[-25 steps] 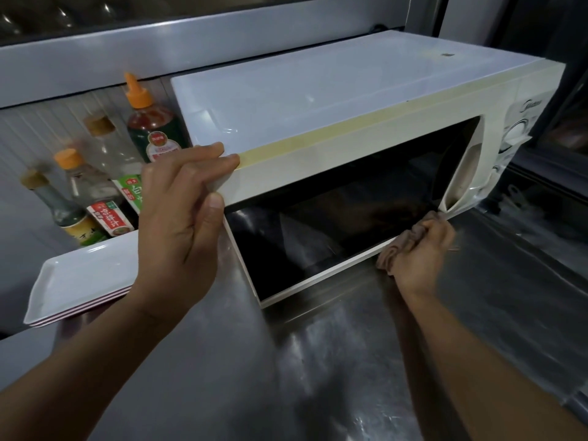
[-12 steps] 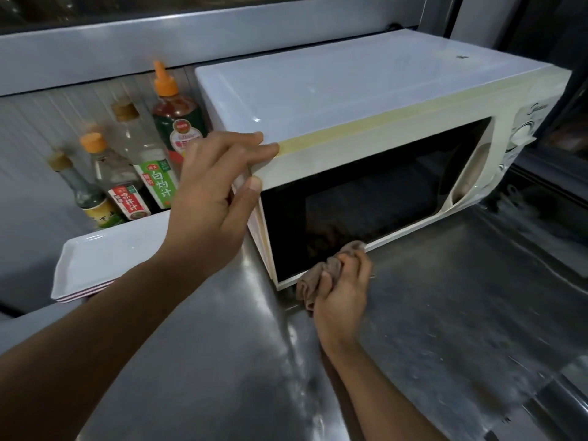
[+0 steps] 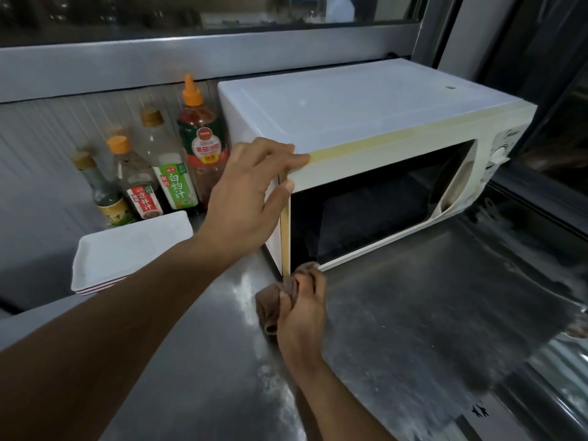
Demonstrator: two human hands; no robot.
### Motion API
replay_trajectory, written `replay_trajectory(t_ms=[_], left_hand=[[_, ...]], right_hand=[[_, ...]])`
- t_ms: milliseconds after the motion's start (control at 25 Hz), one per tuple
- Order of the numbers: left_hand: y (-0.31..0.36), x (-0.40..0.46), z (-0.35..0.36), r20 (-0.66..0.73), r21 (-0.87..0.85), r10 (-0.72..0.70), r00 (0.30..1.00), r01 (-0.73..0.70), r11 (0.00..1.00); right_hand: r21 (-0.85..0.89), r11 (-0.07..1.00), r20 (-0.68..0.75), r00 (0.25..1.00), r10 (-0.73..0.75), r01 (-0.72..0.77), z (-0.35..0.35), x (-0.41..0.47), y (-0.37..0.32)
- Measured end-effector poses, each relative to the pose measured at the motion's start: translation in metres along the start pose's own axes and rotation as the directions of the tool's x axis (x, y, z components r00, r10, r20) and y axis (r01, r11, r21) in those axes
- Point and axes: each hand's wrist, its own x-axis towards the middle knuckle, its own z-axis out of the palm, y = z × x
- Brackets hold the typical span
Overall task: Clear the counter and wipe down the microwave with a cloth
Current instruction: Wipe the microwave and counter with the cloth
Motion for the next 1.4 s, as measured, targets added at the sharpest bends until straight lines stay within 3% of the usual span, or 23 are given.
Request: replay_trajectory(t_ms=[80,160,280,360,520,640,760,880,1040,1240,1400], left_hand=[[0.0,0.001,-0.002,0.015,-0.004,0.015,1.0,-0.015,1.0],[0.0,0.002,-0.005,0.031,-0.018,0.013,0.999,-0.012,1.0],[0.001,0.003,-0.009,0.052,-0.047,-0.008,0.999,0.01,0.999],[0.001,0.005,-0.011,0.057,-0.061,-0.021,0.998,0.024,0.998],[0.004,0.005,-0.009,0.054,-0.037,-0.052,0.997,0.054,0.998],[0.004,0.004,-0.005,0.037,-0.041,-0.081,0.996,0.082,0.996],[0.005,0.003,-0.003,0.023,-0.036,-0.088,0.996,0.089,0.995],[0.006,0.002,-0.002,0.017,-0.021,-0.091,0.996,0.091,0.996],[0.013,0.0,-0.003,0.01,0.013,-0.119,0.993,0.119,0.993],[0.019,-0.005,-0.009,0.068,0.051,-0.13,0.989,0.127,0.991],[0.027,-0.007,-0.023,0.207,0.098,-0.151,0.967,0.133,0.986]], right_hand=[[0.062,0.998,0.067,0.998,-0.017,0.013,-0.014,0.0,-0.005],[0.145,0.989,0.043,0.999,0.025,-0.031,-0.03,-0.001,-0.018],[0.22,0.975,-0.25,0.965,0.085,-0.029,-0.058,0.024,-0.039],[0.21,0.974,-0.395,0.918,0.009,0.081,-0.078,0.053,-0.053],[0.18,0.965,-0.446,0.891,-0.09,0.188,-0.076,0.087,-0.062],[0.179,0.97,-0.365,0.927,-0.092,0.167,-0.05,0.07,-0.033],[0.152,0.988,-0.176,0.984,-0.003,0.03,-0.027,0.044,0.004],[-0.007,1.0,-0.09,0.996,-0.02,0.02,-0.02,0.036,0.024],[-0.02,0.997,0.148,0.986,0.078,-0.076,-0.044,0.033,0.028],[-0.005,1.0,0.024,1.0,0.009,-0.009,-0.084,0.035,0.012],[0.007,0.995,0.069,0.992,-0.102,0.102,-0.114,0.04,-0.017]])
